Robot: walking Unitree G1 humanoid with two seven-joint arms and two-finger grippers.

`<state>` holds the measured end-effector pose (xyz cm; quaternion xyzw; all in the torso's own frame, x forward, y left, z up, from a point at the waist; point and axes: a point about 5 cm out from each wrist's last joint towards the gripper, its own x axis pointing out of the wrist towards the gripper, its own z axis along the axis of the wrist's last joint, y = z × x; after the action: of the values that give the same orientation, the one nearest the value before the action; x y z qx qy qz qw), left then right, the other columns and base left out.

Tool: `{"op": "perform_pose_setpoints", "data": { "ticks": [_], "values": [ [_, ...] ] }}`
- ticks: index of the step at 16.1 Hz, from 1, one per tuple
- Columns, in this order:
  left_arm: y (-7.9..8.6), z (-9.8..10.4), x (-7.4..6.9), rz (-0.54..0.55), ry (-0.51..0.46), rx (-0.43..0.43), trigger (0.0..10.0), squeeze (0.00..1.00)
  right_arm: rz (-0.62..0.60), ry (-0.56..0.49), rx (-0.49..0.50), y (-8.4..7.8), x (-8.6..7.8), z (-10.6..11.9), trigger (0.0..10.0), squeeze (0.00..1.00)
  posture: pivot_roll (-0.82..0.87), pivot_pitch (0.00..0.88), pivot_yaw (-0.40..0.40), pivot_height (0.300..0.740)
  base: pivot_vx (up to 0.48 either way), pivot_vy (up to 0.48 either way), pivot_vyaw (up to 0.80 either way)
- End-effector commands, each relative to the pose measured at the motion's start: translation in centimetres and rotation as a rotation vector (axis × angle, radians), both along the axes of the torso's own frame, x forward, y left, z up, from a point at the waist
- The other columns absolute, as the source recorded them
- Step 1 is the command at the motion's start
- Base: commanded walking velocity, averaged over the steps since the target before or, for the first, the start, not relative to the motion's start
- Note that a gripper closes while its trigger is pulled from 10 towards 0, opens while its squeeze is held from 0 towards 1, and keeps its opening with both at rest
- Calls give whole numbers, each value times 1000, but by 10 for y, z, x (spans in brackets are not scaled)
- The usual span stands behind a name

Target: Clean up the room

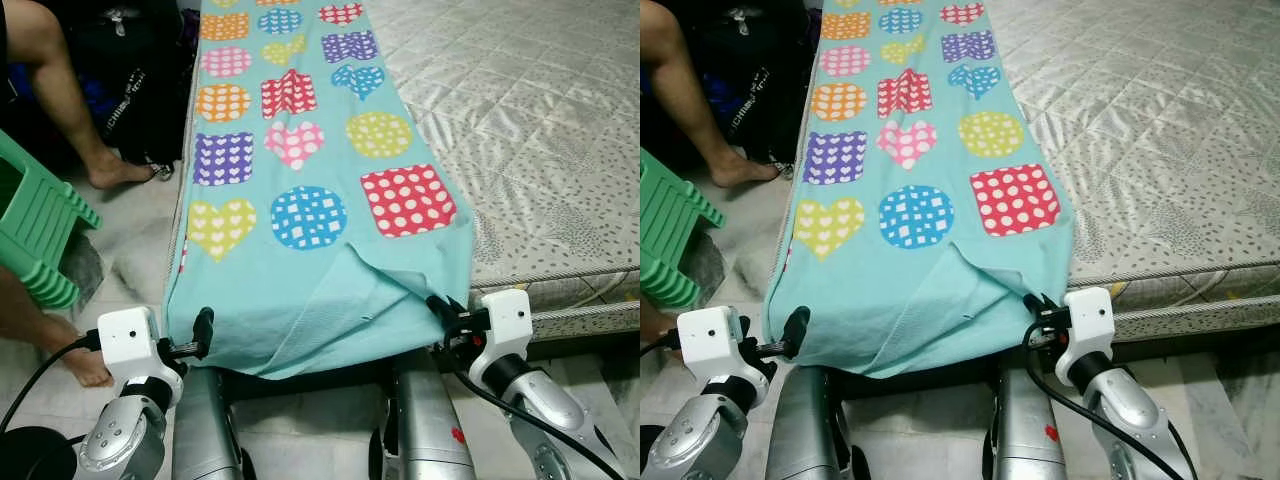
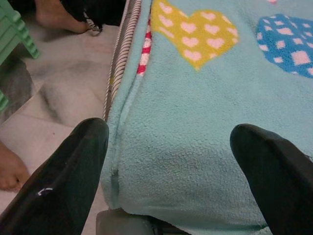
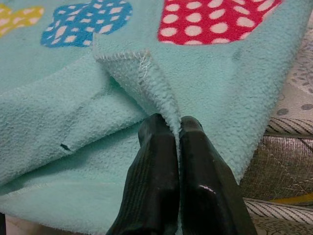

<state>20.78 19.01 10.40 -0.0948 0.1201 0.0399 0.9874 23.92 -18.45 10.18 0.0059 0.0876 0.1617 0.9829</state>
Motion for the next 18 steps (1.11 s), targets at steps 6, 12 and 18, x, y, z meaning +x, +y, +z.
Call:
{"op": "perform_pose_setpoints", "data": {
  "ticks": [6,12,18],
  "values": [
    [5,-2,0,8,17,8,10000,0,-82,-55,-12,-13,13,11,10000,1000,-40,138,47,482,0,0,0],
    [8,-1,5,17,4,17,10000,0,-252,-169,-220,-40,28,29,10000,1000,-52,102,46,482,0,0,0],
    [11,-2,-1,17,1,35,10000,0,-148,-159,-135,-13,-8,26,10000,1000,-81,72,46,482,0,0,0]
  ]
}}
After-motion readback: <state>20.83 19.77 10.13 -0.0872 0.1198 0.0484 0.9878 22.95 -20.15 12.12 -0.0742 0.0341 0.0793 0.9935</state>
